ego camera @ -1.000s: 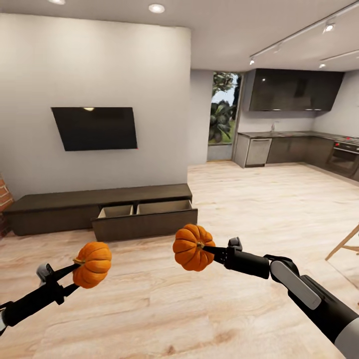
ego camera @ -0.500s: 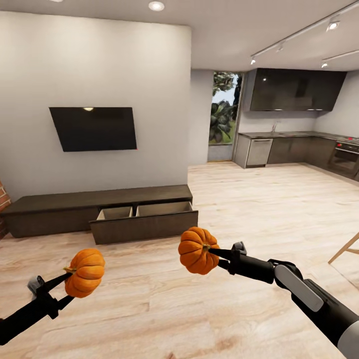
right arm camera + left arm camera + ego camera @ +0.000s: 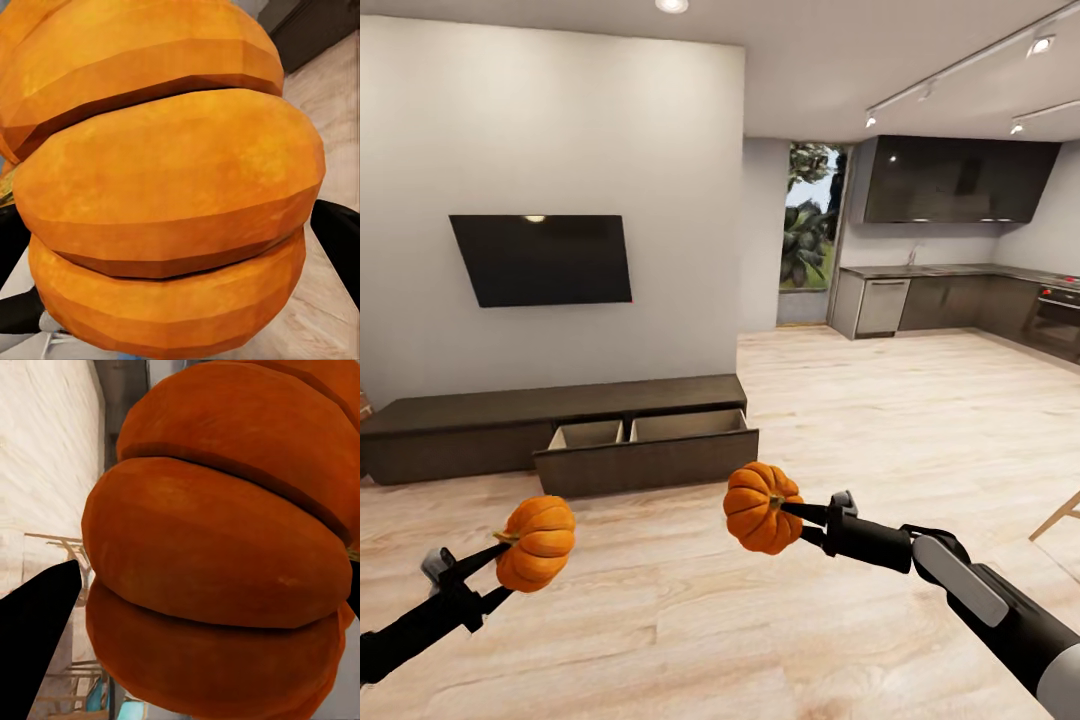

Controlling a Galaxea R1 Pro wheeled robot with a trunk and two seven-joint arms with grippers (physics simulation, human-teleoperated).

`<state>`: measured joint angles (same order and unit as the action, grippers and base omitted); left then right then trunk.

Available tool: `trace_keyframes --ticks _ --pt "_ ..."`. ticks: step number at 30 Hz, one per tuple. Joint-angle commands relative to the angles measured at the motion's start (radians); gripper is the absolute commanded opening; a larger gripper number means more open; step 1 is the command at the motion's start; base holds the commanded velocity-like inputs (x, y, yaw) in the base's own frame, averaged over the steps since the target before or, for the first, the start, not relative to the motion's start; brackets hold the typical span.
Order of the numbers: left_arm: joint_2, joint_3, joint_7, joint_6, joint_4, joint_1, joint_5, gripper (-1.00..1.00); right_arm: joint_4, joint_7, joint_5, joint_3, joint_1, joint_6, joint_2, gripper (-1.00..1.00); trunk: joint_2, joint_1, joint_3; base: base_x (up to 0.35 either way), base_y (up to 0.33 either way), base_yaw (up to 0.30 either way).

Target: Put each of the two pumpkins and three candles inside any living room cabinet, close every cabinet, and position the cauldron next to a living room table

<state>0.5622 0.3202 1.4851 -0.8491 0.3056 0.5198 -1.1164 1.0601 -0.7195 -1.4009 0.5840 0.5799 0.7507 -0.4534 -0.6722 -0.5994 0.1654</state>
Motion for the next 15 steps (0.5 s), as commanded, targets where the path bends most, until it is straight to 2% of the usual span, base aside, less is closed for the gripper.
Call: trace_keyframes --ticks 1,5,6,7,8,10,11,12,15 --pt "0.001 0.005 -0.193 -0.008 0.021 0.001 -0.006 -1.00 0.000 0.063 -0.009 0.002 0.001 0.004 -0.001 -1.00 -0.002 0.000 0.002 0.045 0.000 0.000" --pt "0.001 -0.003 -0.279 -0.009 0.072 0.003 -0.010 -1.00 0.001 0.197 -0.008 0.002 0.001 0.001 0.001 -1.00 -0.002 0.000 0.002 0.017 0.000 0.000" --pt "0.001 -0.005 -0.325 -0.009 0.094 0.005 -0.010 -1.00 0.002 0.265 -0.007 0.002 0.001 0.000 0.009 -1.00 -0.002 0.000 0.002 0.004 0.000 0.000" --pt "0.001 -0.006 -0.343 -0.009 0.102 0.005 -0.011 -1.00 0.003 0.291 -0.007 0.001 0.001 0.000 0.013 -1.00 -0.002 0.000 0.002 0.003 0.000 0.000" --pt "0.001 -0.011 -0.402 -0.009 0.126 0.006 -0.012 -1.00 0.005 0.372 -0.006 0.000 0.001 0.000 0.035 -1.00 -0.002 0.000 0.002 0.002 0.000 0.000" --pt "-0.001 -0.039 -0.488 -0.009 0.163 0.006 -0.015 -1.00 0.005 0.470 -0.006 -0.001 0.001 0.000 0.078 -1.00 -0.002 0.000 0.002 0.001 0.000 0.000" --pt "-0.007 -0.063 -0.536 -0.008 0.183 0.006 -0.016 -1.00 0.005 0.516 -0.005 -0.002 0.001 0.000 0.105 -1.00 -0.002 0.000 0.002 0.000 0.000 0.000" --pt "-0.020 -0.105 -0.614 -0.003 0.213 0.006 -0.016 -1.00 0.005 0.583 -0.004 -0.002 0.001 0.000 0.145 -1.00 -0.002 0.000 0.002 0.000 0.000 0.000" --pt "-0.053 -0.174 -0.790 0.006 0.266 0.006 -0.016 -1.00 0.005 0.706 0.007 -0.003 0.005 0.000 0.197 -1.00 -0.002 0.000 0.002 0.000 0.000 0.000"
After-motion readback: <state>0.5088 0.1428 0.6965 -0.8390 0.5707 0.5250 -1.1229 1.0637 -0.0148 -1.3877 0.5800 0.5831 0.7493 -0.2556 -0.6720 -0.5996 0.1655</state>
